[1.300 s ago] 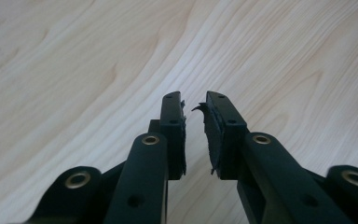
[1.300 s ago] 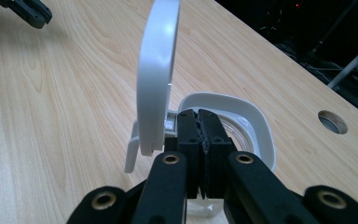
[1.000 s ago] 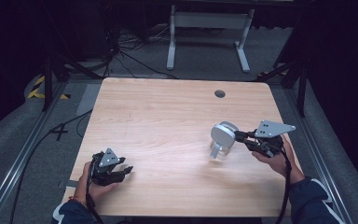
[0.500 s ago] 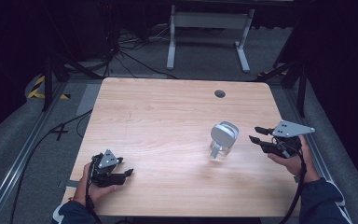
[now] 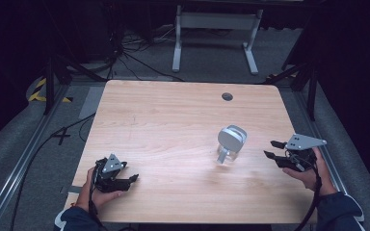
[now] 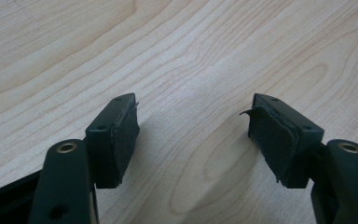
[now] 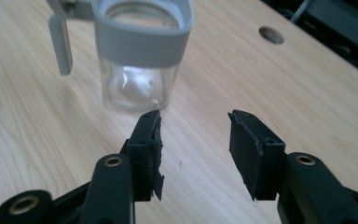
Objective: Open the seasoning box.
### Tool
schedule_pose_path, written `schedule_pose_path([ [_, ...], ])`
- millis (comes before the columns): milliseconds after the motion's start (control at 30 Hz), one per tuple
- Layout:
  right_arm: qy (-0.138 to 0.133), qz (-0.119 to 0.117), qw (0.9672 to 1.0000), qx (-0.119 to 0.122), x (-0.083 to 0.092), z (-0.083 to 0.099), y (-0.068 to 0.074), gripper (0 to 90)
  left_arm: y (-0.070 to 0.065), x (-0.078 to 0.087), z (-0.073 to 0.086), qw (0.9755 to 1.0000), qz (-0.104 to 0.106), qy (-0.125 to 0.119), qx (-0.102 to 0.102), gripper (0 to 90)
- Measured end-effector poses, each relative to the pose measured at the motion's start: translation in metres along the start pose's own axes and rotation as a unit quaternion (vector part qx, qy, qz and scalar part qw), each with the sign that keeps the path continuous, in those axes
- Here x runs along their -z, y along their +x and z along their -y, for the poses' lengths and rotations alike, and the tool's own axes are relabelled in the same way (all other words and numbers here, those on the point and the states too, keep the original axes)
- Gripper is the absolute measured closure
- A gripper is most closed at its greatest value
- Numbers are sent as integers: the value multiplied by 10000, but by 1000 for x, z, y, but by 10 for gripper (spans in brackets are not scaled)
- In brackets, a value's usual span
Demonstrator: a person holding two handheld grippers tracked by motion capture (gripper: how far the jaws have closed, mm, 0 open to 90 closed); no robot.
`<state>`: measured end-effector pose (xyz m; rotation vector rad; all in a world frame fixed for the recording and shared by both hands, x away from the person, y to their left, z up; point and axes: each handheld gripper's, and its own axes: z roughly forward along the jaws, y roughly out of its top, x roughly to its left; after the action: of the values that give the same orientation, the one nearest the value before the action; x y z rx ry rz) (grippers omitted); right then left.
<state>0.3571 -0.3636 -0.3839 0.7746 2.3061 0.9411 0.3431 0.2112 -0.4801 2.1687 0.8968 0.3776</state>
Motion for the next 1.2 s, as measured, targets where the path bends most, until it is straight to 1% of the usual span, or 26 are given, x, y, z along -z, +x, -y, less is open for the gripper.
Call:
schedule_pose_path([
  [67, 109, -40, 9999, -20, -2, 8, 0, 522, 0, 0, 0, 10000, 2, 0, 15, 324],
  [100, 109, -40, 9999, -20, -2, 8, 0, 522, 0, 0, 0, 10000, 2, 0, 15, 322],
  [133, 183, -23, 9998, -67, -3, 14, 0, 518, 0, -1, 0, 10000, 2, -32, 13, 322],
  [167, 219, -35, 9997, -114, -3, 17, -1, 517, 1, -1, 0, 10000, -3, -12, -65, 320],
  [233, 271, -84, 9994, -214, -3, 25, -2, 514, 1, -1, 0, 10000, -12, -12, -61, 318],
  [300, 383, -100, 9987, -307, -3, 33, -2, 512, 1, 0, -1, 10000, -9, -9, -75, 319],
  [400, 511, -121, 9981, -310, -5, 44, 0, 506, 1, -1, -1, 10000, -8, -8, -79, 318],
  [500, 586, -163, 9975, -350, -5, 54, 3, 501, 0, -1, 0, 10000, 19, -11, -23, 316],
  [533, 602, -171, 9972, -401, -4, 58, 3, 495, 0, -1, 0, 10000, 36, -12, 19, 315],
  [567, 611, -175, 9970, -438, -4, 61, 3, 490, 0, -1, 0, 10000, 41, -7, 17, 314],
  [600, 612, -135, 9972, -412, -4, 64, 4, 482, 0, -1, -1, 10000, 37, -9, 12, 314],
  [633, 617, -102, 9970, -454, -3, 67, 4, 464, 0, -1, -1, 10000, 37, -11, 8, 314],
  [667, 593, -93, 9967, -546, -3, 71, 4, 459, 0, -1, -1, 10000, 23, -19, -6, 313],
  [700, 593, -124, 9964, -601, -2, 75, 4, 459, 0, -1, -1, 10000, 30, -9, 9, 313],
  [833, 607, -73, 9962, -614, -1, 83, 7, 446, 0, -1, -1, 10000, 30, -12, 8, 313],
  [900, 518, -127, 9956, -765, 1, 91, 9, 427, 0, -1, -1, 10000, 40, -6, 13, 313],
  [933, 475, -115, 9956, -801, 1, 96, 10, 418, 0, -1, -1, 10000, 48, -5, 17, 313],
  [1000, 383, -164, 9942, -993, 3, 102, 10, 406, 0, -1, -1, 10000, 53, -4, 15, 313],
  [1033, 308, -206, 9924, -1170, 4, 106, 9, 387, 0, -1, -1, 10000, 51, -4, 17, 313],
  [1067, 247, -204, 9912, -1283, 4, 109, 8, 369, 0, -1, -1, 10000, 49, -6, 17, 313],
  [1133, 227, -153, 9907, -1336, 6, 112, 8, 348, 0, -1, -1, 10000, 57, -4, 18, 313],
  [1200, 207, -153, 9910, -1317, 6, 113, 9, 328, 0, -1, -1, 10000, 57, -2, 14, 313],
])
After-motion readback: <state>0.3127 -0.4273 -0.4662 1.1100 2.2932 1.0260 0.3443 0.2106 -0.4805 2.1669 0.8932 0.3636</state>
